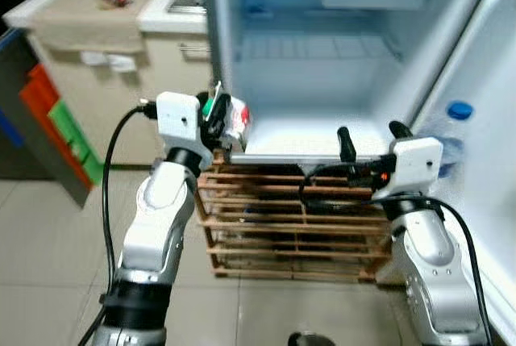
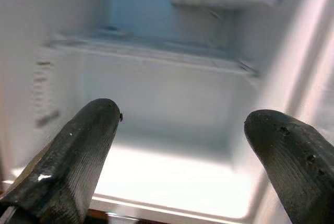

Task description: Restocking fridge

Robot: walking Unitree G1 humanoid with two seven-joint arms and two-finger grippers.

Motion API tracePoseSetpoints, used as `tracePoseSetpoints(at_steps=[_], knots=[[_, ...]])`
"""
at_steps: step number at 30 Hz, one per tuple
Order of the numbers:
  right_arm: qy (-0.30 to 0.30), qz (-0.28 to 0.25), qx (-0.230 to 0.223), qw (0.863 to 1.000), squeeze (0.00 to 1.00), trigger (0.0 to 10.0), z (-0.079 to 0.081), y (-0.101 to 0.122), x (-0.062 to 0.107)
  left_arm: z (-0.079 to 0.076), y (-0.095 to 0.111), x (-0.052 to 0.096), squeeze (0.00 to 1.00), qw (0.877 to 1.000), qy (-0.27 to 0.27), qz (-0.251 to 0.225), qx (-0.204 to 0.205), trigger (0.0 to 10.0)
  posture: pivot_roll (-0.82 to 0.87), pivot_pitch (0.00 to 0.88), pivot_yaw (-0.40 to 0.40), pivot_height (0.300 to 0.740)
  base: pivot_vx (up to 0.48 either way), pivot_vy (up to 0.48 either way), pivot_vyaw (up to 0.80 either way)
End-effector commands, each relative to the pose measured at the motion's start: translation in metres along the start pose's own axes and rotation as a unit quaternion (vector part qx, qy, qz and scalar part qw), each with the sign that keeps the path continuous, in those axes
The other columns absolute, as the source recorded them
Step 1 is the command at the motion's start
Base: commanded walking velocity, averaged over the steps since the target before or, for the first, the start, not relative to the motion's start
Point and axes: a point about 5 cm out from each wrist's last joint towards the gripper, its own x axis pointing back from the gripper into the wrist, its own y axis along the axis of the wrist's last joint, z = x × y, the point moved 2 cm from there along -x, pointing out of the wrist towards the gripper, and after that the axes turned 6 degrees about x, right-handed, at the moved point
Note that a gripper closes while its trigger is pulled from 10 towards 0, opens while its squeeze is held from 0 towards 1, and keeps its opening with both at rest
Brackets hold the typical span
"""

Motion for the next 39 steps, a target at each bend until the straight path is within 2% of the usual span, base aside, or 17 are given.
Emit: tracePoseSetpoints(at_steps=[1, 8, 12, 18, 26, 31, 39], knots=[[0.000, -0.007, 0.002, 1.000, 0.00, 10.0, 0.001, 0.002, -0.002, 0.004, 0.000, -0.001, 0.00, 1.000, 0.006, 0.001, 0.005, 10.0, -0.16, 0.000, 0.032, 0.740, 0.000, 0.000, 0.00], [-0.001, -0.010, 0.002, 1.000, 0.00, 10.0, 0.001, 0.002, -0.005, 0.000, 0.001, -0.007, 0.00, 1.000, -0.001, -0.001, -0.009, 10.0, -0.16, 0.000, 0.031, 0.740, 0.000, 0.301, 0.00], [0.001, -0.005, 0.004, 1.000, 0.00, 10.0, 0.002, 0.001, -0.003, -0.002, 0.003, -0.012, 0.00, 1.000, -0.007, -0.003, -0.014, 10.0, -0.17, 0.000, 0.034, 0.740, 0.000, 0.000, 0.00], [0.000, 0.002, 0.001, 1.000, 0.00, 10.0, 0.003, -0.003, -0.001, -0.002, 0.003, -0.013, 0.00, 1.000, -0.008, -0.002, -0.014, 10.0, -0.18, 0.000, 0.038, 0.740, 0.000, 0.000, -0.75], [-0.003, 0.003, 0.004, 1.000, 0.00, 10.0, 0.002, -0.004, 0.000, -0.004, 0.001, -0.013, 0.00, 1.000, -0.014, 0.001, -0.015, 10.0, -0.17, 0.000, 0.042, 0.740, 0.000, 0.000, 0.00], [0.000, 0.006, 0.002, 1.000, 0.00, 10.0, 0.004, -0.006, -0.001, -0.005, 0.001, -0.014, 0.00, 1.000, -0.014, 0.000, -0.019, 10.0, -0.17, 0.000, 0.044, 0.740, 0.000, 0.000, -0.79], [0.001, -0.001, 0.004, 1.000, 0.00, 10.0, 0.005, -0.004, -0.003, -0.009, 0.000, -0.022, 0.00, 1.000, -0.006, -0.003, -0.010, 10.0, -0.17, 0.000, 0.045, 0.740, 0.000, 0.000, 0.00]])
